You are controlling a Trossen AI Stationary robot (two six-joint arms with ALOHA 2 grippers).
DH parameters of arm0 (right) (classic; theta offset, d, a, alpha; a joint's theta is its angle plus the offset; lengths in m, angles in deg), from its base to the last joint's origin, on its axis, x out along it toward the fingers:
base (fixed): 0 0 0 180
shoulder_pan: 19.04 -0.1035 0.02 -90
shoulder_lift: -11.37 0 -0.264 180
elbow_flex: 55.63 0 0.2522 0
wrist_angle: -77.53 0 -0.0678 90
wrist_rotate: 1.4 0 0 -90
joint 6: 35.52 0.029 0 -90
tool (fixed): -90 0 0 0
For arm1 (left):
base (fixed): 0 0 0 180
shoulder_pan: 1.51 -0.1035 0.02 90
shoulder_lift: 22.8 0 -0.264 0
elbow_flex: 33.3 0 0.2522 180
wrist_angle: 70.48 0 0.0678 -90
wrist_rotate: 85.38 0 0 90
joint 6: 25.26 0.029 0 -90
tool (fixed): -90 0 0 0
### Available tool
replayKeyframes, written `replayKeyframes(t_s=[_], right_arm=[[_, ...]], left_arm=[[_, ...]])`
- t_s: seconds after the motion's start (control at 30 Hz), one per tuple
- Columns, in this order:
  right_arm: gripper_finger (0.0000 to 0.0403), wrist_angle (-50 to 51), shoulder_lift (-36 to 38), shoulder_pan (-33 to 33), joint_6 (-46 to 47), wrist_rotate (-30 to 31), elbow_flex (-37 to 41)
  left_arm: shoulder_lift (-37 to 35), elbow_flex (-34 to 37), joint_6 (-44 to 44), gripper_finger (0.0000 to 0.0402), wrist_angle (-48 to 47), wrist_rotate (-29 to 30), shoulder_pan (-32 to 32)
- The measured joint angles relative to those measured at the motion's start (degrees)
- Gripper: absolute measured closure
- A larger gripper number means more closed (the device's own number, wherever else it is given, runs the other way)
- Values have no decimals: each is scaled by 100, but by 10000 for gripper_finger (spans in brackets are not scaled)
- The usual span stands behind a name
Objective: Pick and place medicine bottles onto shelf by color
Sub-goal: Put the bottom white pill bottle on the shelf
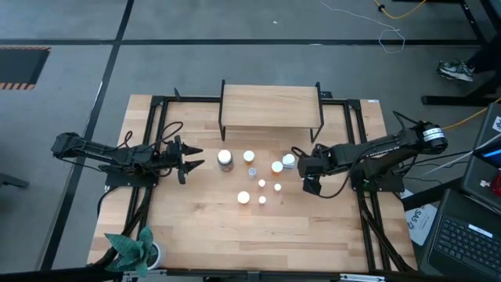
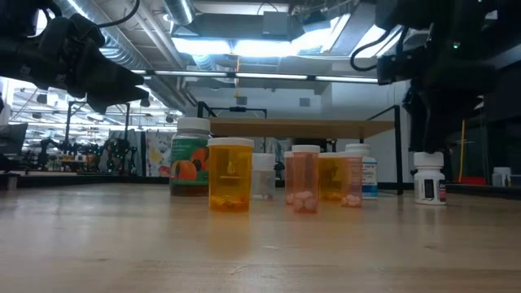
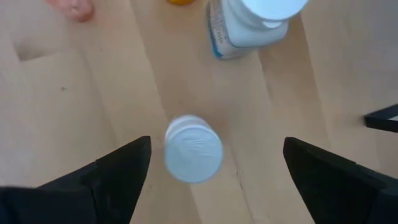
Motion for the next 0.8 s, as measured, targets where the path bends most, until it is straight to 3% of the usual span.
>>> replayKeyframes(t_s=[0.43,0.63,0.8], right_arm=[[148,-45,-493,2,26,-35,2],[236,82,-498,2,17,-37,-274],[332,793,-498,2,-139,-37,-932]], left_arm=[[0,1,1,193,-37,-2,0],[1,0,1,193,-36,-2,-1],[1,2,1,193,-36,-2,1]])
